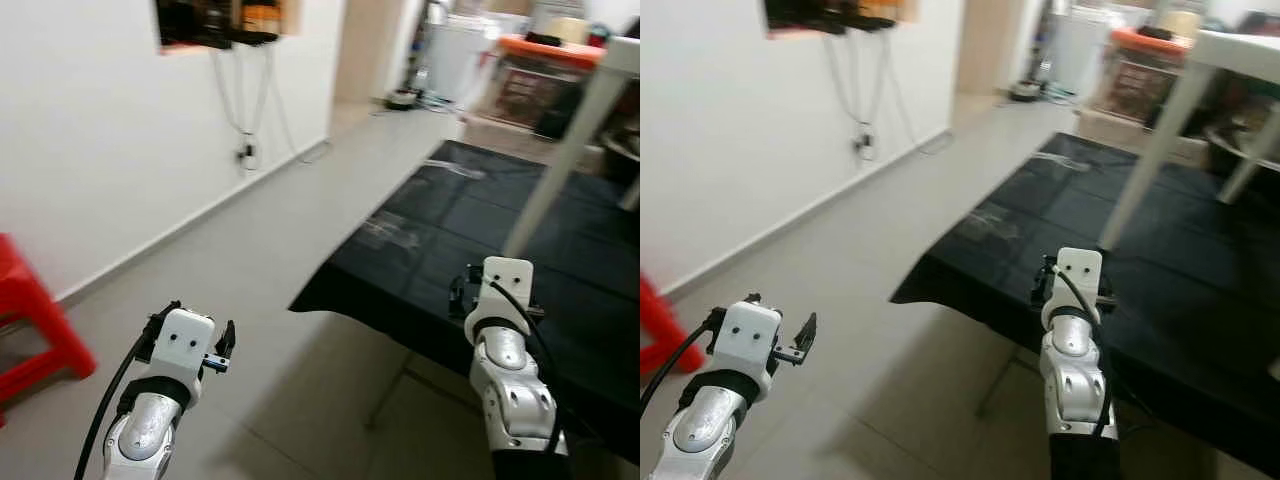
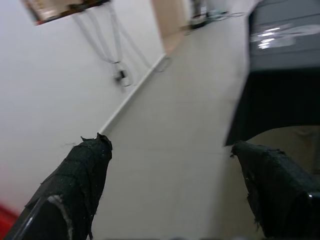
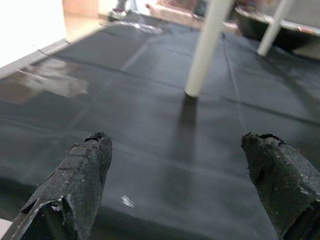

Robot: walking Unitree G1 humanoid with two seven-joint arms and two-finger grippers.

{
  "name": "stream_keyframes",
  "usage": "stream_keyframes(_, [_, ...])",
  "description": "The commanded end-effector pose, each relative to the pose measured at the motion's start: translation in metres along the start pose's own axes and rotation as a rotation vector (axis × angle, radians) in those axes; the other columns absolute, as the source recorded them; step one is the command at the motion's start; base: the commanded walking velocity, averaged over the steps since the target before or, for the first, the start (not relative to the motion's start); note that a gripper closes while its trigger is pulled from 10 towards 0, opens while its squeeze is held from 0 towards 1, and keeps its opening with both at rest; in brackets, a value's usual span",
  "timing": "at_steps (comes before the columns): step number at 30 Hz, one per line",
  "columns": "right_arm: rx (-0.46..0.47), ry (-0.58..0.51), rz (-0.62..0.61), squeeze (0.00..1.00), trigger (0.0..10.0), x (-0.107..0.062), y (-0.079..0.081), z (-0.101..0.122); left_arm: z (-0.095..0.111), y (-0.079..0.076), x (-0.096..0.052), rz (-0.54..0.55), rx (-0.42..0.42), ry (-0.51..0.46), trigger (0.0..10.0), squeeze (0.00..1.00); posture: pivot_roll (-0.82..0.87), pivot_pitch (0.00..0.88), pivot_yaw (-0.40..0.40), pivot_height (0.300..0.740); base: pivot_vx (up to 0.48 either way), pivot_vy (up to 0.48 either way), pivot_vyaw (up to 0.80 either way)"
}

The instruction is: Building children table

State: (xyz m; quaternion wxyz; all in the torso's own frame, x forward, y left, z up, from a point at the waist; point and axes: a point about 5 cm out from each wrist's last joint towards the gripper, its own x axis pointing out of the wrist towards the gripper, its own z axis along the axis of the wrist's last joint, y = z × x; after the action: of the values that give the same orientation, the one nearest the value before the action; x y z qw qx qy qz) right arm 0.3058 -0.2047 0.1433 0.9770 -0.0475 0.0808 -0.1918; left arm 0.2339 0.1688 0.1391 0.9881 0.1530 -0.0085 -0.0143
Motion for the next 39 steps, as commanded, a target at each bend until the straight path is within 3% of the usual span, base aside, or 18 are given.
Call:
stream_keyframes(1, [0.005,0.007,0.015,0.0,10.0,0.0,0.0033,0.0002,0.002,0.0005,-0.0019,-0.009,0.004,-0.011,10.0,0.0,0.1,0.0,-0.112,0.74,0.0,0.0,-0.8])
stream_keyframes(11, [0.011,0.023,0.042,0.0,10.0,0.0001,0.0098,-0.0011,0.0003,-0.0042,-0.0019,-0.019,-0.038,0.012,10.0,0.0,0.09,0.0,-0.112,0.74,0.0,0.0,-0.8])
stream_keyframes(39, [-0.017,0.023,0.049,0.0,10.0,-0.001,0.0119,-0.0041,0.0003,-0.0076,-0.0022,-0.039,-0.034,0.003,10.0,0.0,0.09,0.0,-0.11,0.74,0.0,0.0,-0.8])
